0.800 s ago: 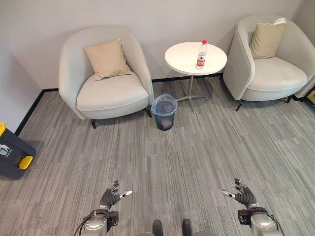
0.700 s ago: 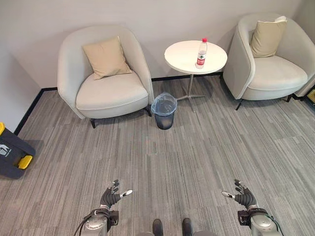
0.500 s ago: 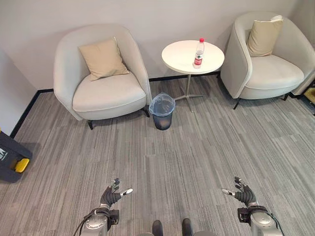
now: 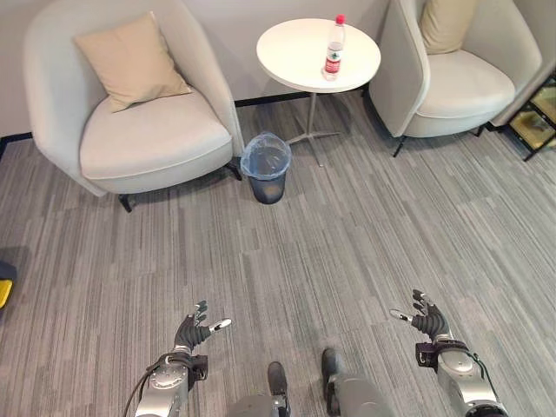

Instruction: Gather garbage on tea table into small bin, then transfer packed bag to large trash can.

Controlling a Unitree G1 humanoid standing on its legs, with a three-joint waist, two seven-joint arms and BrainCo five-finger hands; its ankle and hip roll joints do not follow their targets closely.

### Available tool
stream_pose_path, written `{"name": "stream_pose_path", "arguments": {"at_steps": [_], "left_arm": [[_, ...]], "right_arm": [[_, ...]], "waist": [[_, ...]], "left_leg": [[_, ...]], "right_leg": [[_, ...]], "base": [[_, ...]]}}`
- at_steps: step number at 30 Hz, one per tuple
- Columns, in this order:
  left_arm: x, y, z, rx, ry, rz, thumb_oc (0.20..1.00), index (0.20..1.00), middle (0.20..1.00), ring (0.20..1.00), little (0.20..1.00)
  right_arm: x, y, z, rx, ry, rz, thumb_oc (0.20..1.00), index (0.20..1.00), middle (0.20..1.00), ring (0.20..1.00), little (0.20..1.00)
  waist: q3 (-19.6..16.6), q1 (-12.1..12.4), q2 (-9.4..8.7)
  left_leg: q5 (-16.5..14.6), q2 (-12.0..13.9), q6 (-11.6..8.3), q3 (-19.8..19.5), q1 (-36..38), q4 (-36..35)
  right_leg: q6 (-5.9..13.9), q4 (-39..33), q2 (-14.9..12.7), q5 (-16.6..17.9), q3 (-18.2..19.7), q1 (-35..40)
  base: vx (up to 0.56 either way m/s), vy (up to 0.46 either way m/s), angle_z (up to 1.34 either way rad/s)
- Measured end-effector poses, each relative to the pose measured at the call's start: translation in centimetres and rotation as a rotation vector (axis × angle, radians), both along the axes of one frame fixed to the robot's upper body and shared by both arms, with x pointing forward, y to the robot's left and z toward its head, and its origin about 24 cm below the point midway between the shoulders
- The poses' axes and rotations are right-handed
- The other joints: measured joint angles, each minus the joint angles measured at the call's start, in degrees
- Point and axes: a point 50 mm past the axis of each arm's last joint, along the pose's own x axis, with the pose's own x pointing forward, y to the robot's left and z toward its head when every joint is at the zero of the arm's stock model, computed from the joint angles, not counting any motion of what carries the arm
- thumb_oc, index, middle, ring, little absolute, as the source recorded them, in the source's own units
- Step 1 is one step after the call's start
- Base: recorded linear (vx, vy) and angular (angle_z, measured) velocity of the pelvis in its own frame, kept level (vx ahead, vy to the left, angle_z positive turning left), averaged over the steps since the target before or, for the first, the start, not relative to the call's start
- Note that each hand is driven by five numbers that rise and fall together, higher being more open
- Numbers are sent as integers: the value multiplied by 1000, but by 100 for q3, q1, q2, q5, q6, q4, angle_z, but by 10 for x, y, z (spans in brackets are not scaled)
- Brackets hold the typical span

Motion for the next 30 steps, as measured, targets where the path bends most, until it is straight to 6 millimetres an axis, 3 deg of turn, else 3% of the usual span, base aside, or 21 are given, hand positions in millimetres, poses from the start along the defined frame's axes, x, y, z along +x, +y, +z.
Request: {"name": "stream_pose_path", "arguments": {"at_steps": [2, 4, 6, 7, 8, 9, 10, 11, 13, 15, 16, 19, 21, 23, 26, 29, 30], "left_arm": [[1, 1, -1, -21, -4, 35, 1000, 1000, 1000, 1000, 1000], [-5, 4, -4, -21, 11, 59, 1000, 1000, 1000, 1000, 1000], [-13, 4, -7, -22, 31, 66, 1000, 1000, 1000, 1000, 1000], [-18, 1, -11, -34, 44, 72, 1000, 1000, 1000, 1000, 1000], [-21, -5, -14, -51, 56, 73, 1000, 1000, 1000, 1000, 1000], [-23, -6, -15, -52, 61, 69, 1000, 1000, 1000, 1000, 1000], [-23, -10, -19, -60, 75, 62, 1000, 1000, 1000, 1000, 1000], [-19, -17, -18, -70, 67, 40, 1000, 1000, 1000, 1000, 1000], [-19, -22, -19, -93, 63, 28, 1000, 1000, 1000, 1000, 1000], [-13, -23, -16, -94, 47, 23, 1000, 1000, 1000, 1000, 1000], [-9, -24, -13, -95, 32, 17, 1000, 1000, 1000, 1000, 1000], [-2, -26, -11, -98, 16, 8, 1000, 1000, 1000, 1000, 1000], [-2, -25, -10, -97, 15, 4, 1000, 1000, 1000, 1000, 1000], [-4, -25, -11, -97, 21, 5, 1000, 1000, 1000, 1000, 1000], [-5, -24, -12, -95, 26, 10, 1000, 1000, 1000, 1000, 1000], [-13, -21, -15, -90, 49, 22, 1000, 1000, 1000, 1000, 1000], [-22, -19, -19, -90, 73, 34, 1000, 1000, 1000, 1000, 1000]], "right_arm": [[-3, 1, -2, 1, 13, 4, 1000, 1000, 1000, 1000, 1000], [-6, 3, -4, 3, 24, 10, 1000, 1000, 1000, 1000, 1000], [-17, 0, -10, 1, 54, -2, 1000, 1000, 1000, 1000, 1000], [-25, -4, -14, -6, 79, -13, 1000, 1000, 1000, 1000, 1000], [-35, -8, -19, -11, 112, -27, 1000, 1000, 1000, 1000, 1000], [-38, -9, -20, -9, 121, -32, 1000, 1000, 1000, 1000, 1000], [-32, -13, -15, -5, 88, -59, 1000, 1000, 1000, 1000, 1000], [-31, -18, -10, -2, 55, -89, 1000, 1000, 1000, 1000, 1000], [-18, -21, 0, -37, 17, -48, 1000, 1000, 1000, 1000, 1000], [-10, -17, 4, -46, 5, -20, 1000, 1000, 1000, 1000, 1000], [-7, -15, 4, -47, 1, -12, 1000, 1000, 1000, 1000, 1000], [-6, -8, 2, -29, 4, -2, 1000, 1000, 1000, 1000, 1000], [-9, -2, -2, -28, 24, 24, 1000, 1000, 1000, 1000, 1000], [-10, 1, -5, -17, 29, 22, 1000, 1000, 1000, 1000, 1000], [-17, 4, -12, -3, 58, 10, 1000, 1000, 1000, 1000, 1000], [-20, 3, -14, -3, 72, 5, 1000, 1000, 1000, 1000, 1000], [-24, 3, -16, -3, 83, 5, 1000, 1000, 1000, 1000, 1000]], "waist": [[16, -67, -79], [32, -127, -124], [-25, -174, -144], [-93, -198, -33], [-200, -229, 175], [-266, -169, 121], [-282, -192, 157], [-309, -169, 148], [-315, -121, 155], [-281, -107, 90], [-251, -87, 25], [-148, 8, -132], [-112, 28, -184], [-111, 73, -177], [-88, 203, -175], [-92, 283, -194], [-167, 331, -213]], "left_leg": [[-220, 2, -38, 9, 145, 18], [-362, 21, -173, 11, 387, 13], [-553, 104, -349, -106, 741, 8], [-680, 297, -455, -182, 887, -4], [-723, 566, -647, -355, 974, 148], [-750, 767, -670, -473, 916, 763], [-724, 926, -843, -586, 606, 1484], [-752, 1023, -908, -606, 131, 2380], [-486, 1132, -1148, -901, -317, 3538], [-537, 1060, -1153, -1026, -815, 4210], [-609, 984, -1057, -1025, -984, 4109], [-584, 693, -968, -796, -1338, 2496], [-149, 588, -930, -673, -1546, 1164], [272, 570, -980, -603, -1778, 447], [513, 507, -866, -402, -2103, 281], [691, 361, -562, -440, -1983, 355], [607, 291, -420, -426, -1783, 419]], "right_leg": [[66, -369, -164, 236, -197, -261], [60, -811, -308, 270, -664, -356], [-23, -793, -316, 332, -777, -190], [-164, -659, -210, 741, -808, -106], [-242, -406, 12, 741, -916, -60], [-669, -450, 234, 964, -878, 185], [-835, -580, 326, 834, -968, 354], [-848, -715, 372, 842, -1003, 473], [-1075, -843, 556, 724, -898, 704], [-1216, -1105, 664, 627, -825, 1047], [-1244, -1234, 685, 607, -779, 1199], [-1242, -1359, 691, 443, -726, 1544], [-1095, -1359, 716, 294, -790, 1823], [-969, -1360, 826, 68, -785, 2067], [-945, -1356, 910, -238, -755, 2433], [-696, -1353, 828, -663, -526, 2880], [-635, -1352, 752, -789, -356, 3089]], "base": [[334, -158, -9], [248, -151, -1], [327, -229, 25], [315, -244, 54], [320, -365, 43], [317, -371, 40], [397, -448, 22], [220, -241, 6], [221, -177, -27], [248, -103, -15], [276, -67, -14], [289, -31, -20], [334, -9, 2], [343, 27, -5], [420, 126, -5], [499, 209, -30], [405, 230, -77]]}}
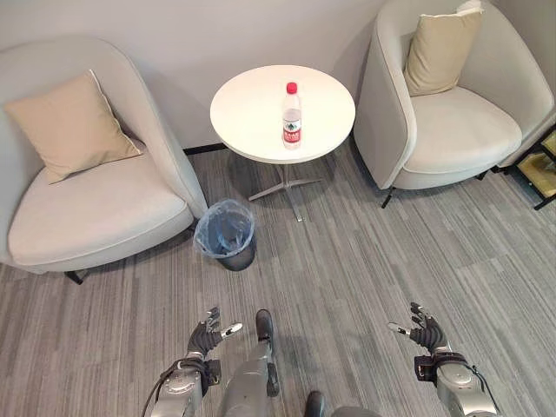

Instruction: Gather garbage on tea table into small bin, then transfer packed bag to large trash can.

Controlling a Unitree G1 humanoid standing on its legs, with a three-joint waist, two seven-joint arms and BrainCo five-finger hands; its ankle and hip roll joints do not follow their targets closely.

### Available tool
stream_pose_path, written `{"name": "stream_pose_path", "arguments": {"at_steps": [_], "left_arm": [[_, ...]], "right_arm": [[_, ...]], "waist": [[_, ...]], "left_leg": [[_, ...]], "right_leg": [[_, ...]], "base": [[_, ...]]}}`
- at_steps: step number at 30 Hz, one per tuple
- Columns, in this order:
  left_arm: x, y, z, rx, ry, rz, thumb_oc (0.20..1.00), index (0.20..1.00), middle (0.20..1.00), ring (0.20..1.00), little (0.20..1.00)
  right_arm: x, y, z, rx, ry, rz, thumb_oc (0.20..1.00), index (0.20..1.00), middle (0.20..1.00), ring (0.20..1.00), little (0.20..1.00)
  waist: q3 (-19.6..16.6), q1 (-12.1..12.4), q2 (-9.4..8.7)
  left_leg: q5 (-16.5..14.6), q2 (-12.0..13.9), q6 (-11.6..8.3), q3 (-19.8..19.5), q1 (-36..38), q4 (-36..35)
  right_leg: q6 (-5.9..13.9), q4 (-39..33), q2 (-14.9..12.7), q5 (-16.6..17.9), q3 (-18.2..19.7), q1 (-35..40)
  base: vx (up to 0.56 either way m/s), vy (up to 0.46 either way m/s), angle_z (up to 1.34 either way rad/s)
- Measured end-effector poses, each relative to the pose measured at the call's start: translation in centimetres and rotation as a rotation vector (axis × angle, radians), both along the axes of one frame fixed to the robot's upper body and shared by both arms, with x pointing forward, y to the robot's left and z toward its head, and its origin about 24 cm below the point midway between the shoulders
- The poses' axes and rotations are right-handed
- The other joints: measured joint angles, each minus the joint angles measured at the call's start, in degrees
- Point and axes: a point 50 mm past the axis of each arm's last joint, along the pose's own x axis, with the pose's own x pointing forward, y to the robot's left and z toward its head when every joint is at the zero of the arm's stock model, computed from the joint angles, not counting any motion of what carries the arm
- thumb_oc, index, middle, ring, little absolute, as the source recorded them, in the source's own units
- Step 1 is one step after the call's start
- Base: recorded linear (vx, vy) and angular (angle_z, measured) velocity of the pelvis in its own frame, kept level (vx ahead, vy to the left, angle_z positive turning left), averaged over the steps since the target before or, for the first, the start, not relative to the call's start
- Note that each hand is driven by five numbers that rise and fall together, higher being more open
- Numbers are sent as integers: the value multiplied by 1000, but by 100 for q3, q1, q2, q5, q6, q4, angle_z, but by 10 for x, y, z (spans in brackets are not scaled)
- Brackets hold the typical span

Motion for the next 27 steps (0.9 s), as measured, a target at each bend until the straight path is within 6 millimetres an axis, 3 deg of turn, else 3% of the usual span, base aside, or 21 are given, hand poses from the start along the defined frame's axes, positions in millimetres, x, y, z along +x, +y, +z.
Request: {"name": "stream_pose_path", "arguments": {"at_steps": [1, 4, 8, 11, 12, 13, 14, 15, 16, 17, 18, 19, 20, 22, 23, 25, 27], "left_arm": [[-1, 5, 1, 17, 6, -4, 1000, 1000, 1000, 1000, 1000], [16, 12, 11, 47, -38, -27, 1000, 1000, 1000, 1000, 1000], [34, 19, 23, 82, -98, -41, 1000, 1000, 1000, 1000, 1000], [31, 20, 22, 93, -83, -47, 1000, 1000, 1000, 1000, 1000], [23, 20, 16, 88, -56, -46, 1000, 1000, 1000, 1000, 1000], [8, 18, 8, 78, -12, -37, 1000, 1000, 1000, 1000, 1000], [-1, 16, 2, 71, 19, -34, 1000, 1000, 1000, 1000, 1000], [-7, 14, -5, 63, 55, -25, 1000, 1000, 1000, 1000, 1000], [-14, 9, -11, 46, 86, -21, 1000, 1000, 1000, 1000, 1000], [-17, 4, -13, 34, 93, -22, 1000, 1000, 1000, 1000, 1000], [-15, 4, -11, 35, 81, -28, 1000, 1000, 1000, 1000, 1000], [-14, 1, -12, 26, 78, -29, 1000, 1000, 1000, 1000, 1000], [-13, 1, -12, 25, 78, -31, 1000, 1000, 1000, 1000, 1000], [-6, -2, -10, 21, 62, -38, 1000, 1000, 1000, 1000, 1000], [-3, -2, -9, 20, 54, -38, 1000, 1000, 1000, 1000, 1000], [-2, -2, -9, 20, 54, -40, 1000, 1000, 1000, 1000, 1000], [8, -4, -4, 19, 24, -49, 1000, 1000, 1000, 1000, 1000]], "right_arm": [[1, 5, -1, 6, 4, 15, 1000, 1000, 1000, 1000, 1000], [10, 20, 2, 38, -24, 57, 1000, 1000, 1000, 1000, 1000], [21, 33, 11, 72, -86, 99, 1000, 1000, 1000, 1000, 1000], [27, 36, 14, 73, -99, 116, 1000, 1000, 1000, 1000, 1000], [26, 39, 13, 72, -92, 134, 1000, 1000, 1000, 1000, 1000], [25, 39, 12, 71, -87, 134, 1000, 1000, 1000, 1000, 1000], [21, 39, 10, 65, -76, 138, 1000, 1000, 1000, 1000, 1000], [23, 38, 11, 49, -75, 154, 1000, 1000, 1000, 1000, 1000], [20, 37, 8, 48, -59, 147, 1000, 1000, 1000, 1000, 1000], [11, 34, 3, 49, -30, 132, 1000, 1000, 1000, 1000, 1000], [-6, 31, -6, 52, 15, 115, 1000, 1000, 1000, 1000, 1000], [-6, 17, -2, 11, 18, 119, 1000, 1000, 1000, 1000, 1000], [2, 14, 3, -3, -6, 123, 1000, 1000, 1000, 1000, 1000], [11, 7, 12, -24, -42, 119, 1000, 1000, 1000, 1000, 1000], [16, 7, 15, -29, -57, 122, 1000, 1000, 1000, 1000, 1000], [19, 7, 18, -31, -76, 125, 1000, 1000, 1000, 1000, 1000], [20, 5, 19, -39, -78, 122, 1000, 1000, 1000, 1000, 1000]], "waist": [[-104, -1, -113], [-119, -10, -153], [-143, -4, -126], [-185, -57, 27], [-232, -68, 106], [-262, -124, 161], [-260, -164, 212], [-238, -200, 194], [-157, -245, 228], [-133, -371, 259], [-154, -450, 249], [-194, -416, 473], [-185, -432, 483], [-167, -442, 480], [-132, -389, 416], [-93, -370, 327], [-64, -372, 266]], "left_leg": [[428, -196, 457, 99, 129, 160], [203, -400, 830, 203, 348, 183], [7, -663, 838, 269, 840, -116], [-46, -677, 751, 141, 1231, -413], [-223, -673, 594, 134, 1403, -417], [-383, -692, 553, 122, 1638, -418], [-734, -701, 595, 27, 1743, -359], [-1029, -720, 728, -3, 1733, -79], [-1222, -717, 611, -74, 1900, 148], [-1452, -666, 502, -328, 2131, 249], [-1518, -510, 332, -653, 2522, 168], [-1443, 3, -180, -792, 2658, 423], [-1299, 76, -409, -832, 2467, 737], [-1156, 237, -582, -826, 1841, 2063], [-1221, 369, -592, -746, 1706, 2397], [-1277, 456, -611, -605, 1714, 2214], [-1266, 420, -625, -623, 1604, 1535]], "right_leg": [[212, 180, -277, -148, 174, 96], [502, 1384, -622, -425, 396, -465], [853, 2586, -1003, -669, 560, -1307], [858, 2570, -935, -754, 552, -2168], [768, 2040, -977, -397, 406, -2742], [769, 1198, -1035, 558, 199, -3108], [709, 778, -1062, 1042, 106, -3305], [841, 296, -1192, 1256, -51, -3400], [836, -28, -1259, 1273, -33, -3502], [789, 24, -1238, 1304, 251, -3497], [664, 543, -1027, 1312, 542, -3243], [58, 932, -646, 2051, 373, -3051], [-49, 940, -623, 1926, 251, -3006], [-275, 800, -527, 1734, 17, -2740], [-398, 709, -455, 1670, 25, -2544], [-536, 496, -326, 1566, -32, -2170], [-539, 190, -193, 1514, -120, -1883]], "base": [[386, 240, -67], [292, 191, -25], [216, 104, -3], [248, 18, 14], [426, -89, 18], [529, -140, 5], [682, -197, 10], [533, -186, 2], [610, -338, 44], [478, -348, 104], [579, -635, 173], [344, -495, 150], [307, -486, 109], [159, -179, 49], [157, -115, 14], [135, -67, 2], [139, -20, 8]]}}
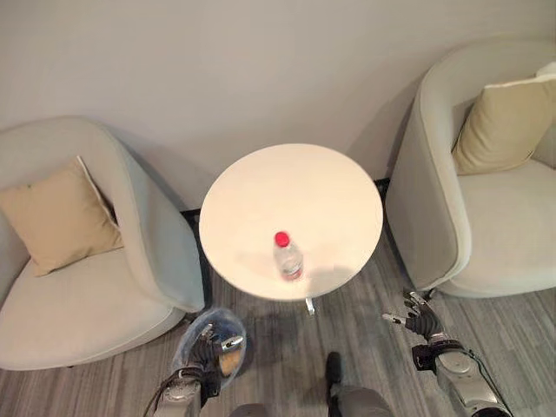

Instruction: Gather garbage on tea table into small bin, then transfer packed bag to large trash can.

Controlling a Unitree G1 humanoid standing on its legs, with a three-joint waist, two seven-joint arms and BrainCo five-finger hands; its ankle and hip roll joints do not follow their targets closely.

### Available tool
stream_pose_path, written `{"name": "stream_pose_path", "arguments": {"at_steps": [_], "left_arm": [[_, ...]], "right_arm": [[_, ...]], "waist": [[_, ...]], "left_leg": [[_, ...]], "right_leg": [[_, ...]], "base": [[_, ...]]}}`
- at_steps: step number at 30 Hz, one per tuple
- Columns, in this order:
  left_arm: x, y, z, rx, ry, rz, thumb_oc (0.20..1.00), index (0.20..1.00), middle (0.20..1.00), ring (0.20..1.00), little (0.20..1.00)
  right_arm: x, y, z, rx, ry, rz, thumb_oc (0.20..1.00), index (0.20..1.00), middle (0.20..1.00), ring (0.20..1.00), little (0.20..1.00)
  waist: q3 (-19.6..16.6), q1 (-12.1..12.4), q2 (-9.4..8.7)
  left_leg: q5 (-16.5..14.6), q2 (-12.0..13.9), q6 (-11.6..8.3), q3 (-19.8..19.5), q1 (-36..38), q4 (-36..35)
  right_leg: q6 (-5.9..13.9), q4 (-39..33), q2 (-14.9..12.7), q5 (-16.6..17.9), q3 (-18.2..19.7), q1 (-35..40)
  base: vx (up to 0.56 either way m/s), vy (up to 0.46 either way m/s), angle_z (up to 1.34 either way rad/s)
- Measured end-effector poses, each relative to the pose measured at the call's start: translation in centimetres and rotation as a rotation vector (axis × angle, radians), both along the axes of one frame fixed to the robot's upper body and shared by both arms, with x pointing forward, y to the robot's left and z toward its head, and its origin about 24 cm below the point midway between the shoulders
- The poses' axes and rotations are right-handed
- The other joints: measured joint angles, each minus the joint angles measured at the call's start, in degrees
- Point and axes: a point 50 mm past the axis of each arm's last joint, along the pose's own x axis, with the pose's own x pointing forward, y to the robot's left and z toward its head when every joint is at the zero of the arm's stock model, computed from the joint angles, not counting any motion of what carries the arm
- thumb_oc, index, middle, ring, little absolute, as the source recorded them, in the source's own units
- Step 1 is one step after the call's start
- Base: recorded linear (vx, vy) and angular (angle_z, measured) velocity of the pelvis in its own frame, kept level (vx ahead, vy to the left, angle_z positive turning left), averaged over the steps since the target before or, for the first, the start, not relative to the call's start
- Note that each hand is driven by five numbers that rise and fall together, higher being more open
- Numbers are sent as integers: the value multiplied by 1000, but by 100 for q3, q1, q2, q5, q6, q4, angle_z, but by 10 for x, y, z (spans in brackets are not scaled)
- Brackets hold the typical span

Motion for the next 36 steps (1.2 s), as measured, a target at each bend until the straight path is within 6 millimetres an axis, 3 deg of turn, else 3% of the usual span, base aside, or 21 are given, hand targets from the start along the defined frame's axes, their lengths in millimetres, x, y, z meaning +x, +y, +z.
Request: {"name": "stream_pose_path", "arguments": {"at_steps": [2, 4, 6, 9, 12, 13, 16, 18, 21, 25, 26, 36], "left_arm": [[9, 0, 4, 2, -23, -7, 1000, 1000, 1000, 1000, 1000], [12, -1, 6, 2, -36, -9, 1000, 1000, 1000, 1000, 1000], [6, 1, 3, 4, -15, -3, 1000, 1000, 1000, 1000, 1000], [3, 2, 2, 6, -7, 2, 1000, 1000, 1000, 1000, 1000], [2, 7, 2, 11, -7, 19, 1000, 1000, 1000, 1000, 1000], [-4, 11, 0, 14, 11, 41, 1000, 1000, 1000, 1000, 1000], [-11, 13, -3, 15, 32, 49, 1000, 1000, 1000, 1000, 1000], [-12, 11, -4, 11, 34, 46, 1000, 1000, 1000, 1000, 1000], [-22, 17, -6, 25, 57, 51, 1000, 1000, 1000, 1000, 1000], [-38, 18, -11, 25, 99, 44, 1000, 1000, 1000, 1000, 1000], [-39, 18, -11, 24, 100, 42, 1000, 1000, 1000, 1000, 1000], [-38, 9, -9, 10, 77, 8, 1000, 1000, 1000, 1000, 1000]], "right_arm": [[1, 1, 0, 0, 2, 3, 1000, 1000, 1000, 1000, 1000], [-5, 2, -4, 0, 25, 10, 1000, 1000, 1000, 1000, 1000], [-6, 4, -5, 3, 26, 15, 1000, 1000, 1000, 1000, 1000], [-9, 4, -5, 2, 27, 17, 1000, 1000, 1000, 1000, 1000], [-7, 6, -2, -9, 16, 35, 1000, 1000, 1000, 1000, 1000], [-3, 9, 2, -13, -4, 56, 1000, 1000, 1000, 1000, 1000], [4, 13, 17, -37, -68, 101, 1000, 1000, 1000, 1000, 1000], [8, 13, 27, -54, -118, 128, 1000, 1000, 1000, 1000, 1000], [17, 26, 48, -72, -214, 216, 1000, 1000, 1000, 1000, 1000], [23, 38, 73, -177, -312, 364, 1000, 1000, 1000, 1000, 1000], [24, 39, 77, -200, -334, 396, 1000, 1000, 1000, 1000, 1000], [47, 64, 81, -333, -346, 595, 1000, 1000, 1000, 1000, 1000]], "waist": [[59, -34, -71], [88, -86, -143], [108, -90, -191], [85, -110, -227], [63, -113, -228], [18, -94, -186], [-70, -83, -46], [-145, -97, 75], [-270, 41, 0], [-412, 65, 78], [-416, 62, 85], [-419, 261, 229]], "left_leg": [[39, -53, -24, 63, -205, -578], [367, -85, 9, 162, -317, -1284], [642, -104, 91, 159, -343, -1385], [751, -165, 143, 168, -311, -1466], [758, -165, 136, 165, -25, -1703], [773, -102, 120, 172, 344, -1947], [802, -23, 166, 200, 555, -1994], [797, 6, 321, 146, 550, -1989], [707, -282, 551, 154, 538, -1999], [702, -466, 633, 152, 461, -1999], [777, -484, 741, 157, 459, -1998], [796, -493, 750, 57, 544, -1999]], "right_leg": [[69, -193, 55, -46, -81, 184], [161, -191, 123, -112, -152, 333], [276, -193, 265, -272, -135, 497], [207, -192, 336, -249, -136, 526], [195, -191, 362, -247, -131, 565], [193, -192, 363, -246, -158, 608], [174, -193, 362, -234, -237, 609], [199, -193, 373, -248, -290, 587], [372, -194, 66, -178, -236, 573], [574, -195, -124, -83, -215, 496], [611, -196, -143, -55, -218, 499], [578, -229, -147, -43, -315, 631]], "base": [[122, 13, 16], [118, 67, 9], [131, 100, -24], [102, 93, -5], [78, 94, 7], [101, 132, 18], [40, 58, 13], [14, 23, 23], [1, 7, 5], [-2, 0, 1], [-12, 0, 4], [1, 8, 5]]}}
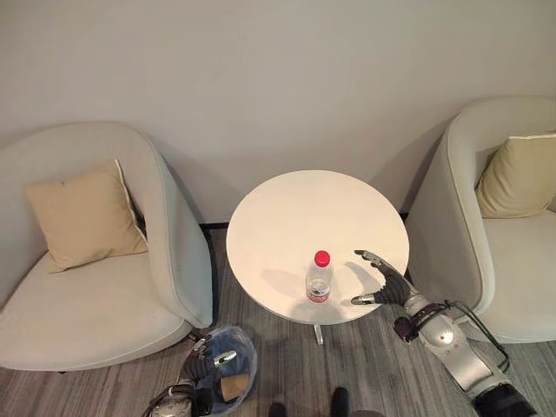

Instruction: Gather garbage on tea table into small bin, then transfer packed bag to large trash can.

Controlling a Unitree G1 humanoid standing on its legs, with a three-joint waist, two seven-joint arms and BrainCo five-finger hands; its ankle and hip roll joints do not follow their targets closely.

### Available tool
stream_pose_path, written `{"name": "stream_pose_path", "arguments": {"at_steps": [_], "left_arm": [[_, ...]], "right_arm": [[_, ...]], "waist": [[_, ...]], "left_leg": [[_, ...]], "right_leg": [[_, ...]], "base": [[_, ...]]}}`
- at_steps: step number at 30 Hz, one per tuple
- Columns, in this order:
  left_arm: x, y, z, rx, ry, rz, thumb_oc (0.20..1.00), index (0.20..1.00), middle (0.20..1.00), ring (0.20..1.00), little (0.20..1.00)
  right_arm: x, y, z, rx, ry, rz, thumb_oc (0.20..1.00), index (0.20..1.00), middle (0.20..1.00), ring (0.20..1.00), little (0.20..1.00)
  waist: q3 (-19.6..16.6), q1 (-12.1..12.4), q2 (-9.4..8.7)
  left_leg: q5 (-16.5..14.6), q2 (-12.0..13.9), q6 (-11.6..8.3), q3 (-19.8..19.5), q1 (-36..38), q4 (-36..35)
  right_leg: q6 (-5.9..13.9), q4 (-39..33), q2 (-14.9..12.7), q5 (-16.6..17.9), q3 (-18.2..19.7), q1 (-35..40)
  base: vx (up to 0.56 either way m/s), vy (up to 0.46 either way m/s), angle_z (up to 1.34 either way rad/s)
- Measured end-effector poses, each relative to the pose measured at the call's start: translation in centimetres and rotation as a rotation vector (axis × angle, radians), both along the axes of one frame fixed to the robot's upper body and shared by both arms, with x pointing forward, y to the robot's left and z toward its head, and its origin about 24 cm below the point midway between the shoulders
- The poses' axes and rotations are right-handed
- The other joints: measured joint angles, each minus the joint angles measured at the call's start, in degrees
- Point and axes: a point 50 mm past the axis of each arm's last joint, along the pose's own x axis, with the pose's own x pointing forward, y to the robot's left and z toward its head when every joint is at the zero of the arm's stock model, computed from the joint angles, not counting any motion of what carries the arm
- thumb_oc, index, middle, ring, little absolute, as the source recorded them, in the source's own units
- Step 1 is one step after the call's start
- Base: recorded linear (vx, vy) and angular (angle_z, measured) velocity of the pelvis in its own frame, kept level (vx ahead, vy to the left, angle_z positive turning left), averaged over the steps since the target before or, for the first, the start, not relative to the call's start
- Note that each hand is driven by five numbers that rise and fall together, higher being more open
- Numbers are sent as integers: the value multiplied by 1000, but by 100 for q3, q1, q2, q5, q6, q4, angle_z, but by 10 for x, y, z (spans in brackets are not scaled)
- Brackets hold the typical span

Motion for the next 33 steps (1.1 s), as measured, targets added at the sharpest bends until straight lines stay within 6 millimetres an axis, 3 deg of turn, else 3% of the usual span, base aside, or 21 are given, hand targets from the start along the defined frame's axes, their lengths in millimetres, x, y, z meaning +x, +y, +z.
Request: {"name": "stream_pose_path", "arguments": {"at_steps": [7, 13, 16, 19, 20, 21, 22, 30, 33], "left_arm": [[-7, 0, -2, 9, 20, -3, 1000, 1000, 1000, 1000, 1000], [-13, 1, -4, 11, 33, -3, 1000, 1000, 1000, 1000, 1000], [-11, 1, -2, 9, 20, -5, 1000, 1000, 1000, 1000, 1000], [-13, 1, -2, 10, 22, -5, 1000, 1000, 1000, 1000, 1000], [-12, 2, -1, 11, 17, -6, 1000, 1000, 1000, 1000, 1000], [-10, 2, 0, 13, 11, -7, 1000, 1000, 1000, 1000, 1000], [-9, 3, 1, 12, 5, -7, 1000, 1000, 1000, 1000, 1000], [2, 6, 6, 25, -23, -16, 1000, 1000, 1000, 1000, 1000], [8, 11, 9, 33, -44, 4, 1000, 1000, 1000, 1000, 1000]], "right_arm": [[3, 7, -8, -2, 32, 10, 1000, 1000, 1000, 1000, 1000], [5, 7, -30, -10, 119, -42, 1000, 1000, 1000, 1000, 1000], [14, 6, -29, -20, 115, -78, 1000, 1000, 1000, 1000, 1000], [30, 8, -19, -11, 71, -99, 1000, 1000, 1000, 1000, 1000], [35, 7, -15, -8, 57, -113, 790, 790, 790, 790, 790], [40, 7, -10, -5, 36, -121, 423, 423, 423, 423, 423], [46, 8, -3, 4, 11, -124, 200, 200, 200, 200, 200], [54, -1, 17, 99, -55, -199, 200, 200, 200, 200, 200], [44, -3, 35, 179, -143, -190, 200, 200, 200, 200, 200]], "waist": [[20, 256, 8], [108, 399, -44], [258, 470, -14], [463, 634, 138], [499, 647, 165], [579, 678, 198], [652, 766, 263], [766, 860, 218], [787, 749, 167]], "left_leg": [[-10, -6, -51, -167, -100, -1], [143, -15, -7, -382, -317, 1], [161, -21, -35, -514, -441, 2], [249, -26, -44, -624, -555, 2], [260, -26, -52, -673, -639, 3], [294, -26, -55, -693, -674, 4], [293, -20, -73, -729, -718, 3], [335, -29, -92, -887, -787, 11], [331, -30, -98, -919, -670, 39]], "right_leg": [[50, 3, -13, -44, -148, -30], [-3, 6, -31, -18, -373, -148], [-23, 2, -41, -4, -486, -225], [-44, 9, -49, 23, -618, -284], [-48, 14, -50, 28, -659, -350], [-71, 32, -50, 46, -712, -362], [-69, 33, -46, 43, -752, -392], [-54, 34, -52, 28, -892, -417], [-28, 33, -52, 0, -891, -259]], "base": [[-9, 14, 12], [-63, 11, 20], [-79, 16, 24], [-80, 21, 19], [-43, 17, 23], [-80, 33, 25], [-58, 28, 19], [-21, 3, 12], [10, -40, 4]]}}
